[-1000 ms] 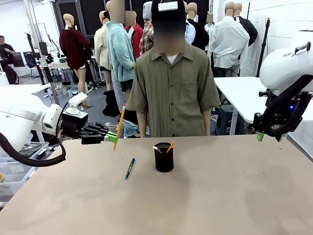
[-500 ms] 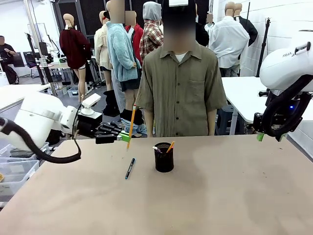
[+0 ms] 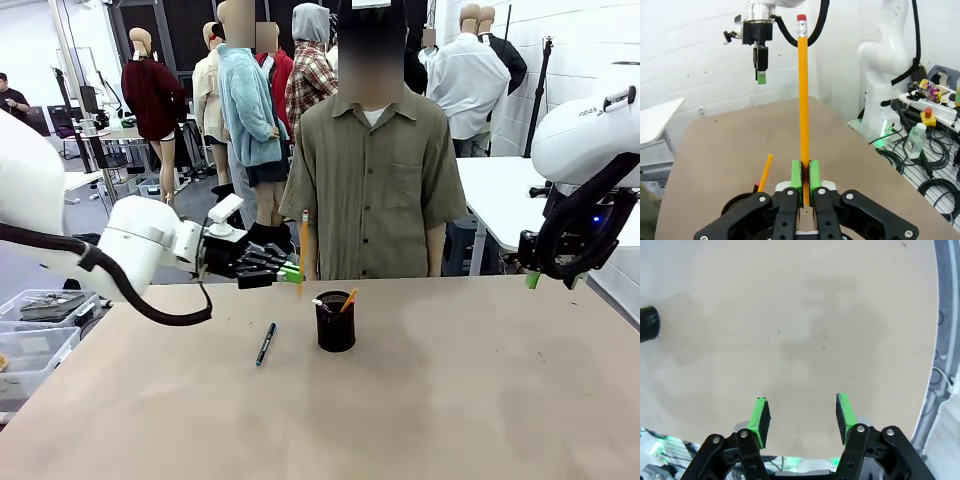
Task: Place the pens into the pen holder.
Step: Pick up a writing instrument from the table and place it into the Pen holder.
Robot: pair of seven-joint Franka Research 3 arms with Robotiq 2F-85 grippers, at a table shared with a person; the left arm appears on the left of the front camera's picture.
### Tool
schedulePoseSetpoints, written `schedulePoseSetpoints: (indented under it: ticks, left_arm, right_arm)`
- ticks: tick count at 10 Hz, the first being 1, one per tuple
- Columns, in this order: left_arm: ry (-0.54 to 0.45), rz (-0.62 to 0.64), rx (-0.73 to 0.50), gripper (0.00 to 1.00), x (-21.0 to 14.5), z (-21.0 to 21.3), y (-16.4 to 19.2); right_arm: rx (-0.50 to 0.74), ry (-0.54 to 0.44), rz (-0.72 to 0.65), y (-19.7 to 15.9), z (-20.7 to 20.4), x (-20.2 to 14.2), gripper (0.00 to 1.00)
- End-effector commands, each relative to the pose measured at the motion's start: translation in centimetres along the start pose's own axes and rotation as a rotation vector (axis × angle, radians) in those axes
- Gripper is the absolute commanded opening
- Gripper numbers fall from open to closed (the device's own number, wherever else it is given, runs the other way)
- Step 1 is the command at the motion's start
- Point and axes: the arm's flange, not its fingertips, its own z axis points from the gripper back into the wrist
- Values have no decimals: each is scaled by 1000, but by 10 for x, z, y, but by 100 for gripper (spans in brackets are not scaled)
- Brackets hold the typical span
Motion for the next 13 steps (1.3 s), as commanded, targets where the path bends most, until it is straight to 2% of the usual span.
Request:
schedulePoseSetpoints:
  ticks: [1,4,6,10,13]
  left_arm:
    - [11,-10,-25,0,-10,-15,27]
    - [61,-60,23,0,-18,-25,59]
    - [5,-96,54,0,-18,-21,71]
    - [0,-35,72,0,-43,-18,94]
    - [25,-6,42,0,-52,-20,90]
  right_arm:
    - [-32,0,-19,2,-2,-4,67]
    - [-32,0,-19,2,-2,-4,67]
    - [-32,0,-19,2,-2,-4,67]
    - [-32,0,-19,2,-2,-4,67]
    - [-32,0,-19,2,-2,-4,67]
